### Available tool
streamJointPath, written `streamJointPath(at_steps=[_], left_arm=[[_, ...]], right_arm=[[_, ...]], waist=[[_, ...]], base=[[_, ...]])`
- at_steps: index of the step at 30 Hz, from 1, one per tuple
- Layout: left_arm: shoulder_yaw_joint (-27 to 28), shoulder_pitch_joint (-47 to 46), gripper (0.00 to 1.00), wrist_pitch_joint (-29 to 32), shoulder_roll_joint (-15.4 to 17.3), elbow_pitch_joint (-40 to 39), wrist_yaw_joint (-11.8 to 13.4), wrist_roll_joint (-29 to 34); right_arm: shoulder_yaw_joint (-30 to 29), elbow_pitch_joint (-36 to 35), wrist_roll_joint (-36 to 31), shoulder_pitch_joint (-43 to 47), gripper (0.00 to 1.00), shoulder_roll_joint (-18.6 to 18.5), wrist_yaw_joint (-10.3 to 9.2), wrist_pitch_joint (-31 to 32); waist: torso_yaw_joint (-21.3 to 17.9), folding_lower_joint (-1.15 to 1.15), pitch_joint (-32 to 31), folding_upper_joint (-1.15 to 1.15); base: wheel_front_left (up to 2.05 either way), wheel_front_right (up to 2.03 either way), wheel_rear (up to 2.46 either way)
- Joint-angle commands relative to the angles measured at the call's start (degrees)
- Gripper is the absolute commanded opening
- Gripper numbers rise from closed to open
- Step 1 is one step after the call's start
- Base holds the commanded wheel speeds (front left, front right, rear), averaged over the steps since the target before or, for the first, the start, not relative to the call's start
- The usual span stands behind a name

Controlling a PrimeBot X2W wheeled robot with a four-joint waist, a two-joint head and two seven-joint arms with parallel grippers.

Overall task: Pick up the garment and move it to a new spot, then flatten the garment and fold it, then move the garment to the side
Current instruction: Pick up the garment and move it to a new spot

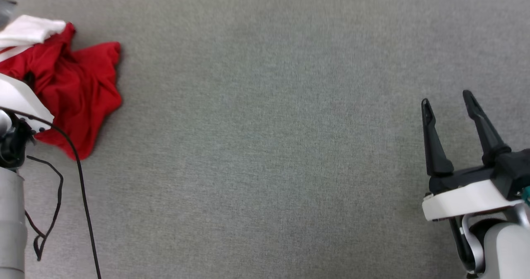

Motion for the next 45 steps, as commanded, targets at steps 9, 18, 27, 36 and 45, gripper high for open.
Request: streamJointPath(at_steps=[9, 18, 27, 36, 45], left_arm=[[-1.6, 4.5, 0.00, -16.2, -2.6, -2.1, 0.7, 3.3], [-5.3, 10.0, 0.00, -22.7, -6.5, -8.0, 1.1, 5.8], [-13.1, 17.3, 0.00, -19.5, -13.5, -16.8, -0.3, 6.6], [-26.7, 19.3, 0.00, -14.9, -20.7, -19.3, -2.9, 8.3], [-42.2, 21.4, 0.00, -13.1, -23.0, -14.8, -3.9, 7.5]], right_arm=[[-0.9, 2.5, 1.8, 5.0, 1.00, 0.7, -0.04, -0.8], [-1.1, 3.6, 4.3, 9.5, 1.00, 0.7, -0.04, -0.2], [-1.3, 4.5, 5.9, 11.6, 1.00, 0.7, -0.04, 0.5], [-1.1, 3.7, 7.0, 10.2, 1.00, 0.7, -0.04, 0.5], [-1.2, 4.7, 8.0, 8.0, 1.00, 0.7, -0.03, -0.9]], waist=[[0.5, 0.00, -12.1, 0.00], [-2.5, 0.00, -19.5, 0.00], [-8.0, 0.00, -21.8, 0.00], [-12.7, 0.00, -17.5, 0.00], [-14.4, 0.00, -12.0, 0.00]], base=[[0.00, 0.00, 0.00], [0.00, 0.00, 0.00], [0.00, 0.00, 0.00], [0.00, 0.00, 0.00], [0.00, 0.00, 0.00]])
